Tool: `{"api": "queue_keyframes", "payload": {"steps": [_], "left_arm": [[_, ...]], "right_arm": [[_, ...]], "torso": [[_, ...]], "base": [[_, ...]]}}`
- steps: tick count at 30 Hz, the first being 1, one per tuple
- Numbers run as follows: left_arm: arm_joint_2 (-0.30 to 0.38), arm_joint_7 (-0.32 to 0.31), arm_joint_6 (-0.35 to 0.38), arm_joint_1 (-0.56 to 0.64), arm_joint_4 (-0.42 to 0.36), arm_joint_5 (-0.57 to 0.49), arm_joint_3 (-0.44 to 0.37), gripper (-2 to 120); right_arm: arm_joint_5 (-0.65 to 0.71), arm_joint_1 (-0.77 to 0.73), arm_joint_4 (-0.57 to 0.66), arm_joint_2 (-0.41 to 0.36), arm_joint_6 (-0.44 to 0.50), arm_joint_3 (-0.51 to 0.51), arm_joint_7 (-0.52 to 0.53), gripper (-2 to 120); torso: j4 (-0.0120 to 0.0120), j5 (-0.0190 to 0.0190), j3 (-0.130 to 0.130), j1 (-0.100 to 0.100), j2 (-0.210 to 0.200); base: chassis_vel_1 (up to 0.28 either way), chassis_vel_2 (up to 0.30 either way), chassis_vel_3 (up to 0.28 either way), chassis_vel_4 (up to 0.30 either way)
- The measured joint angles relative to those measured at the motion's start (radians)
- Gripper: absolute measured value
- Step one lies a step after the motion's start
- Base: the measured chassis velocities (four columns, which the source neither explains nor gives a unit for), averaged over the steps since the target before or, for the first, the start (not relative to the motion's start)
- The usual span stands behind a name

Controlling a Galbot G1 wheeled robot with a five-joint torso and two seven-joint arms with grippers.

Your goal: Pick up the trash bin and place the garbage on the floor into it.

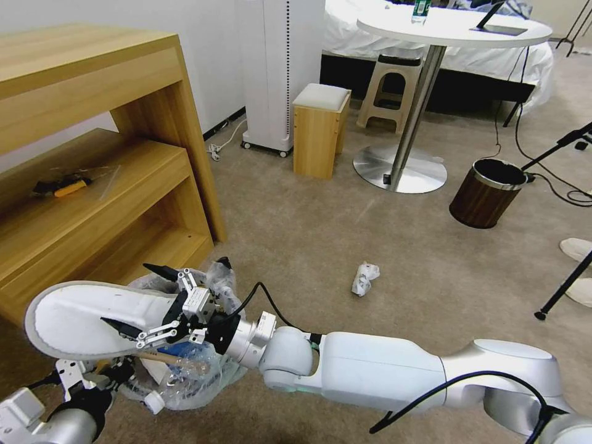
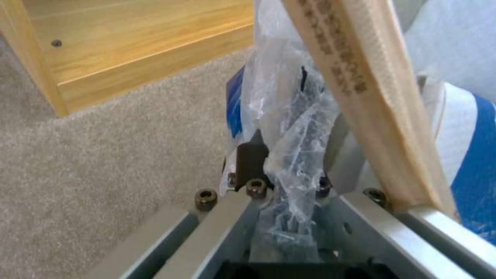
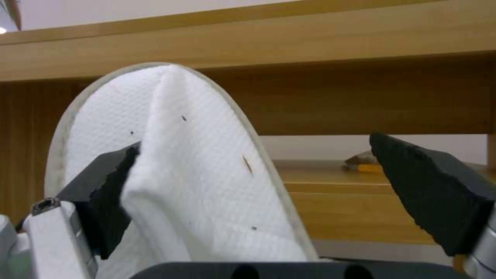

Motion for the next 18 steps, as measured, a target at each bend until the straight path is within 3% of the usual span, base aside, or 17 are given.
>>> {"api": "queue_keyframes", "payload": {"steps": [18], "left_arm": [[0.019,-0.028,-0.003,0.011,0.081,-0.004,0.024,0]], "right_arm": [[-0.001,-0.006,-0.029,-0.006,0.001,0.017,-0.002,100]], "torso": [[0.0000,0.0000,0.000,0.000,0.000]], "base": [[0.000,0.000,0.000,0.000]]}}
